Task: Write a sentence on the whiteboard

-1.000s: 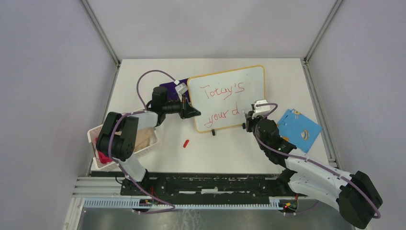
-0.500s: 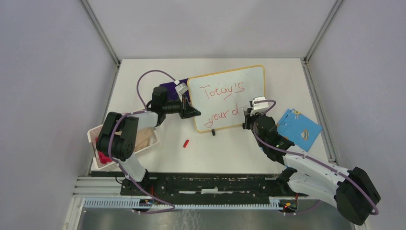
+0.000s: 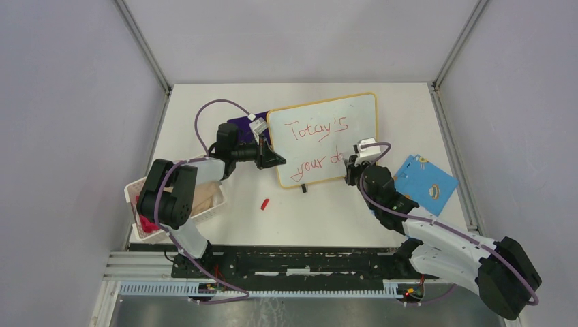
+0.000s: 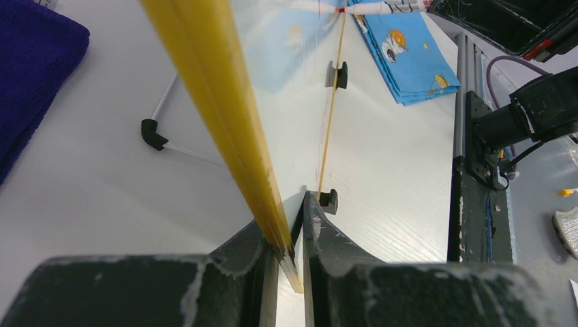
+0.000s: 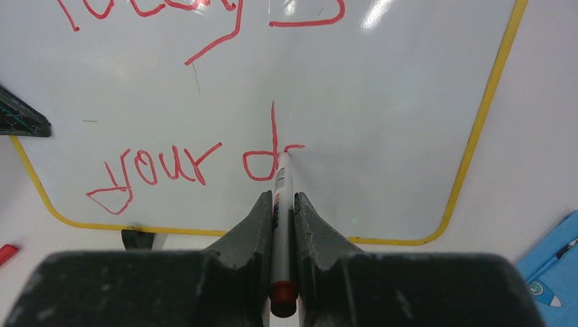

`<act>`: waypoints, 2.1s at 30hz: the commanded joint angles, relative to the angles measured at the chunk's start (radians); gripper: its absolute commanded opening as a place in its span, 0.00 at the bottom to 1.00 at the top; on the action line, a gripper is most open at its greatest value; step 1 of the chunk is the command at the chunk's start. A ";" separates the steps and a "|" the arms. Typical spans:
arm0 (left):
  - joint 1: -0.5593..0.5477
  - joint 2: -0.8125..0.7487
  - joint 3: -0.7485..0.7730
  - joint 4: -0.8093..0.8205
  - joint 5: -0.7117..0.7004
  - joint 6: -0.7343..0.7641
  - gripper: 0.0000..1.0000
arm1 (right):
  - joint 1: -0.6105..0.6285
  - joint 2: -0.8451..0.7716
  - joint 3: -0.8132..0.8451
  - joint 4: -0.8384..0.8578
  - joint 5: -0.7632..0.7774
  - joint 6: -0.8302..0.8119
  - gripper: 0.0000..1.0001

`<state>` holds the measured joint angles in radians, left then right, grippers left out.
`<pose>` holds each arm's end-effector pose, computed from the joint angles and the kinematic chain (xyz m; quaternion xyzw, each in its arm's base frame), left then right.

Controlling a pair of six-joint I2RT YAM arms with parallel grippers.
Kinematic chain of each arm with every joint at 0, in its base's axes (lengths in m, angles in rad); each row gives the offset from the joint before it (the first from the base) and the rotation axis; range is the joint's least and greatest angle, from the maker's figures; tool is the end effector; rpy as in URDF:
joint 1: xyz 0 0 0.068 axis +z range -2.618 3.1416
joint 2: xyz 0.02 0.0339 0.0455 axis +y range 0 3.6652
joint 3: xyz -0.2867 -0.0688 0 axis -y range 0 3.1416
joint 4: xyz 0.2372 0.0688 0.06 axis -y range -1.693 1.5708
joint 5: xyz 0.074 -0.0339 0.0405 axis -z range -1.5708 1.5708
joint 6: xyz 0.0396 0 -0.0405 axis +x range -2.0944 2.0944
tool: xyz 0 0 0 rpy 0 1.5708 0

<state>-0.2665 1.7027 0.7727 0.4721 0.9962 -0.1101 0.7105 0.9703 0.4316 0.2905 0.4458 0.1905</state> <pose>0.3128 -0.1198 0.2012 0.3098 0.7240 -0.4854 0.3799 0.1618 0.1167 0.2529 -0.0667 0.7787 0.1037 0.6152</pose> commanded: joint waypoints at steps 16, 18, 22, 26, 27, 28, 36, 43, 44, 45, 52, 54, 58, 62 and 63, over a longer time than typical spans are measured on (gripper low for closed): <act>-0.031 0.050 -0.028 -0.120 -0.128 0.165 0.02 | -0.005 -0.048 -0.024 -0.009 0.074 0.009 0.00; -0.031 0.052 -0.027 -0.119 -0.127 0.165 0.02 | -0.005 -0.042 -0.010 -0.007 0.075 0.007 0.00; -0.031 0.051 -0.027 -0.120 -0.126 0.166 0.02 | -0.009 -0.031 0.014 0.005 0.075 -0.002 0.00; -0.031 0.052 -0.027 -0.119 -0.126 0.166 0.02 | -0.009 -0.025 0.036 0.012 0.075 -0.011 0.00; -0.031 0.052 -0.027 -0.120 -0.126 0.165 0.02 | -0.010 -0.024 0.040 0.014 0.073 -0.013 0.00; -0.031 0.052 -0.027 -0.120 -0.127 0.166 0.02 | -0.011 -0.021 0.043 0.016 0.072 -0.015 0.00; -0.033 0.052 -0.027 -0.121 -0.126 0.165 0.02 | -0.012 -0.009 0.055 0.021 0.061 -0.021 0.00; -0.033 0.052 -0.027 -0.122 -0.127 0.165 0.02 | -0.015 -0.007 0.031 0.023 0.059 -0.013 0.00; -0.033 0.051 -0.026 -0.121 -0.127 0.166 0.02 | -0.015 -0.006 0.027 0.023 0.059 -0.013 0.00; -0.033 0.050 -0.027 -0.121 -0.126 0.166 0.02 | -0.017 -0.007 0.025 0.023 0.060 -0.011 0.00; -0.033 0.051 -0.027 -0.121 -0.128 0.167 0.02 | -0.017 -0.016 0.000 0.016 0.044 0.000 0.00; -0.033 0.050 -0.027 -0.121 -0.128 0.167 0.02 | -0.018 -0.018 -0.010 0.014 0.040 0.007 0.00; -0.034 0.049 -0.027 -0.122 -0.129 0.167 0.02 | -0.016 -0.024 -0.027 0.007 0.036 0.013 0.00; -0.033 0.049 -0.026 -0.122 -0.129 0.168 0.02 | -0.016 -0.038 -0.045 0.001 0.041 0.017 0.00; -0.034 0.049 -0.026 -0.122 -0.129 0.167 0.02 | -0.016 -0.041 -0.047 0.000 0.044 0.017 0.00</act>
<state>-0.2707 1.7027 0.7734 0.4721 0.9951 -0.1051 0.6983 0.9493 0.4007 0.2752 0.4873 0.1921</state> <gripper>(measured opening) 0.215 0.177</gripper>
